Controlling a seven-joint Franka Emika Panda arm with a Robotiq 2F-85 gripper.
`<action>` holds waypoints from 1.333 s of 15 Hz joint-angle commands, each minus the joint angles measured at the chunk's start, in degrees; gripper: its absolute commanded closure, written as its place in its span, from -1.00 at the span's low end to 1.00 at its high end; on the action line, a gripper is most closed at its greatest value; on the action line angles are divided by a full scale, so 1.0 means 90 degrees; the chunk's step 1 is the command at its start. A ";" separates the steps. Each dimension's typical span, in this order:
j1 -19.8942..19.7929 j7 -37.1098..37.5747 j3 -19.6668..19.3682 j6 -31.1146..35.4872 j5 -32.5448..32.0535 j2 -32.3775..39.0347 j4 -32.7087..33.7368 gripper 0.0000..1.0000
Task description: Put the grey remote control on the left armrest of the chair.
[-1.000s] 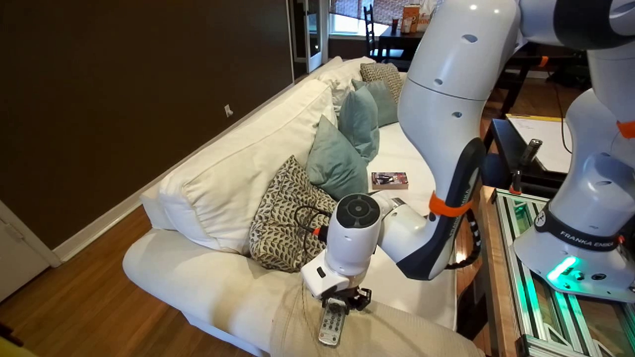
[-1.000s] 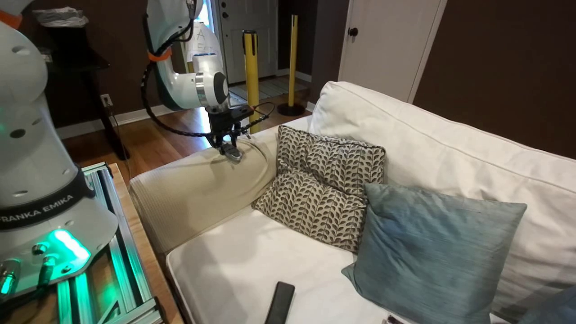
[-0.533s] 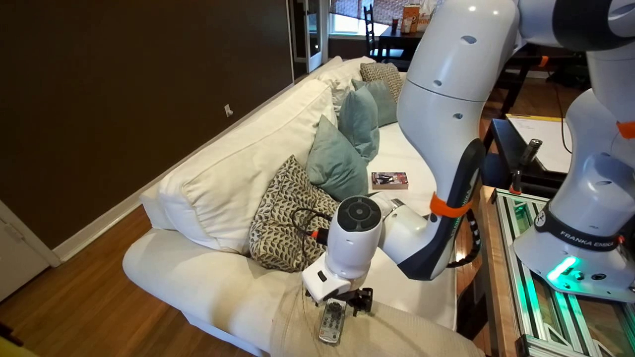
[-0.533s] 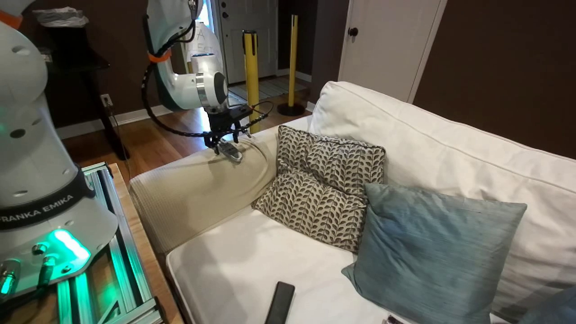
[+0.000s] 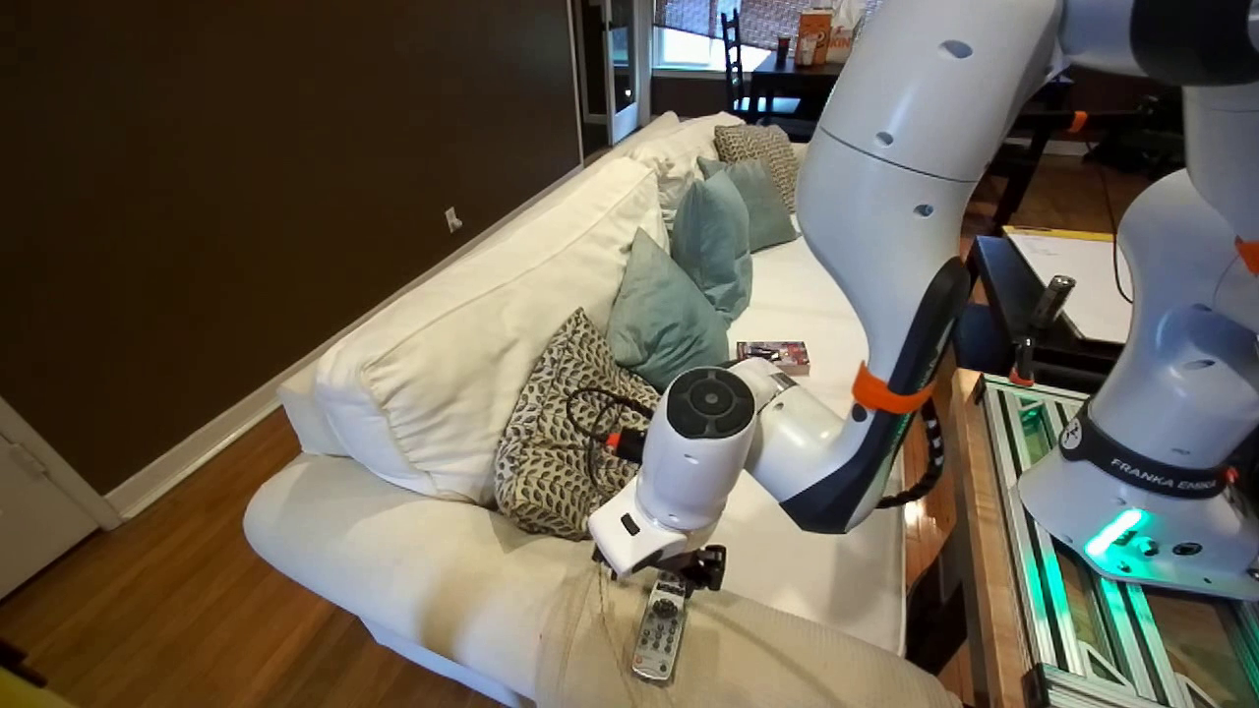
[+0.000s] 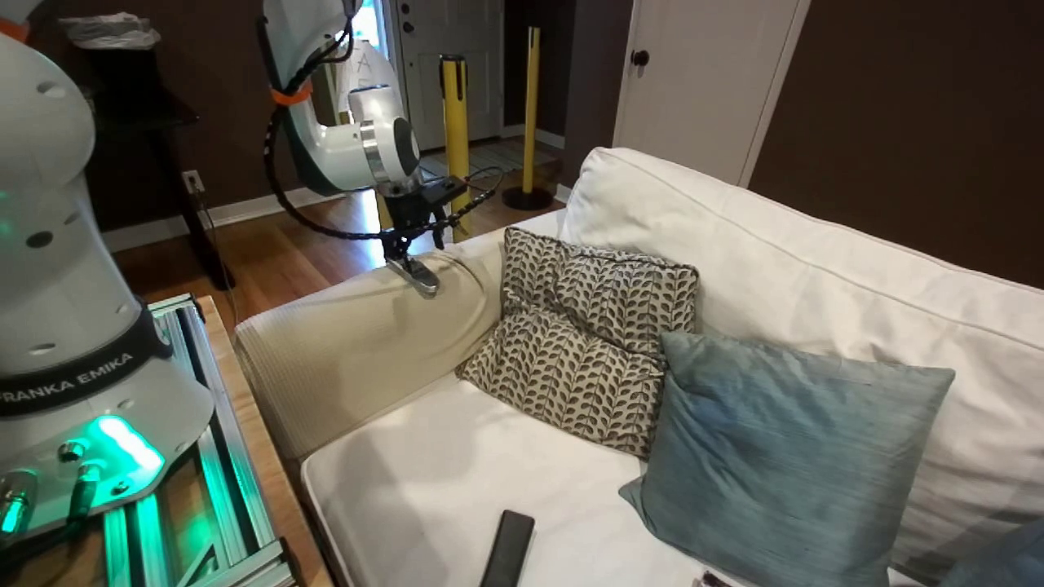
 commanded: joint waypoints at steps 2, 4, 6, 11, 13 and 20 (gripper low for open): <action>0.0078 0.0124 -0.0119 -0.0025 0.0013 -0.0696 -0.0471 -1.00; -0.0095 0.0173 -0.0007 0.0209 0.0128 -0.0966 -0.0684 -1.00; -0.0083 0.0335 -0.0065 0.0174 0.0166 -0.1288 -0.0882 -1.00; -0.0579 0.0354 0.0290 0.0294 0.0649 -0.2036 -0.1477 -1.00; -0.0733 0.0310 0.0415 0.0405 0.0821 -0.2325 -0.1703 -1.00; -0.1455 0.0248 0.1242 0.0847 0.1688 -0.3035 -0.2352 -1.00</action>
